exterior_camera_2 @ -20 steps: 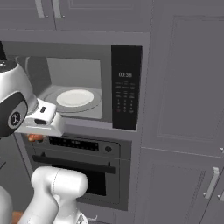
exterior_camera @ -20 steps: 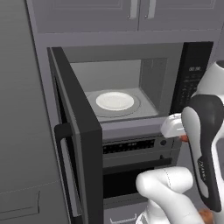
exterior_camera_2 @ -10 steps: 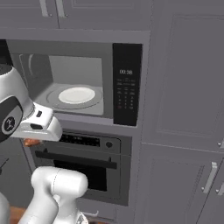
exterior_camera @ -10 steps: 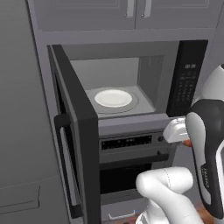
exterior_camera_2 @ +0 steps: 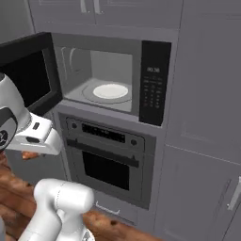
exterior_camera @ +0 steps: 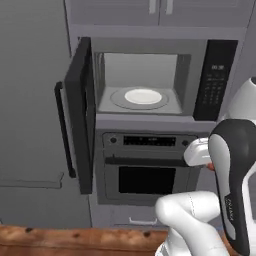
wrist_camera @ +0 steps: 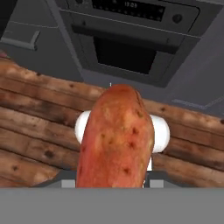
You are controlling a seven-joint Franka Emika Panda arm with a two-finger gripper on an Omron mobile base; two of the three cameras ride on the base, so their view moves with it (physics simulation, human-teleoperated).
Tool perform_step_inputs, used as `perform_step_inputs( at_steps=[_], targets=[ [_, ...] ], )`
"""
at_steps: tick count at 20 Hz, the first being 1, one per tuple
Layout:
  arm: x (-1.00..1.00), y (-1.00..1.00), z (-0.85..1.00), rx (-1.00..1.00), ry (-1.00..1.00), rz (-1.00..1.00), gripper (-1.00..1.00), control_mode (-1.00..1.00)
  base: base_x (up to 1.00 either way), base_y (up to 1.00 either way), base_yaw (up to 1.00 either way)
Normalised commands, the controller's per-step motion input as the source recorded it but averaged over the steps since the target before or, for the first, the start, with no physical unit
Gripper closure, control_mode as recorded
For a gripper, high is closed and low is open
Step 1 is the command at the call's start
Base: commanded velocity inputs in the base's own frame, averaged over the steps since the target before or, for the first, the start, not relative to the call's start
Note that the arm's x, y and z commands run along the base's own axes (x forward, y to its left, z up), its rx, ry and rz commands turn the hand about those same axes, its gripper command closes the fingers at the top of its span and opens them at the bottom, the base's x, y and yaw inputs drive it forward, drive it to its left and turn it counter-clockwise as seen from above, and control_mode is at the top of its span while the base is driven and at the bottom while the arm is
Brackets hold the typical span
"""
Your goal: Pick the sweet potato from the microwave and place it on plate located on the counter.
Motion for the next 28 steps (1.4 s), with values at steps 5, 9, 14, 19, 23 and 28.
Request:
perform_step_inputs(
  at_steps=[5, 9, 14, 19, 23, 28],
  targets=[
    [0.00, 0.00, 0.00, 0.00, 0.00, 0.00, 1.00, 1.00, -0.01, -0.39, 0.80],
    [0.00, 0.00, 0.00, 0.00, 0.00, 0.00, 1.00, 1.00, -0.01, -0.52, 0.79],
    [0.00, 0.00, 0.00, 0.00, 0.00, 0.00, 1.00, 1.00, -0.08, -0.51, 0.76],
    [0.00, 0.00, 0.00, 0.00, 0.00, 0.00, 1.00, 1.00, -0.31, -0.08, 0.84],
    [0.00, 0.00, 0.00, 0.00, 0.00, 0.00, 1.00, 1.00, -0.28, 0.26, 0.97],
    [0.00, 0.00, 0.00, 0.00, 0.00, 0.00, 1.00, 1.00, -0.26, 0.13, 1.00]
  ],
)
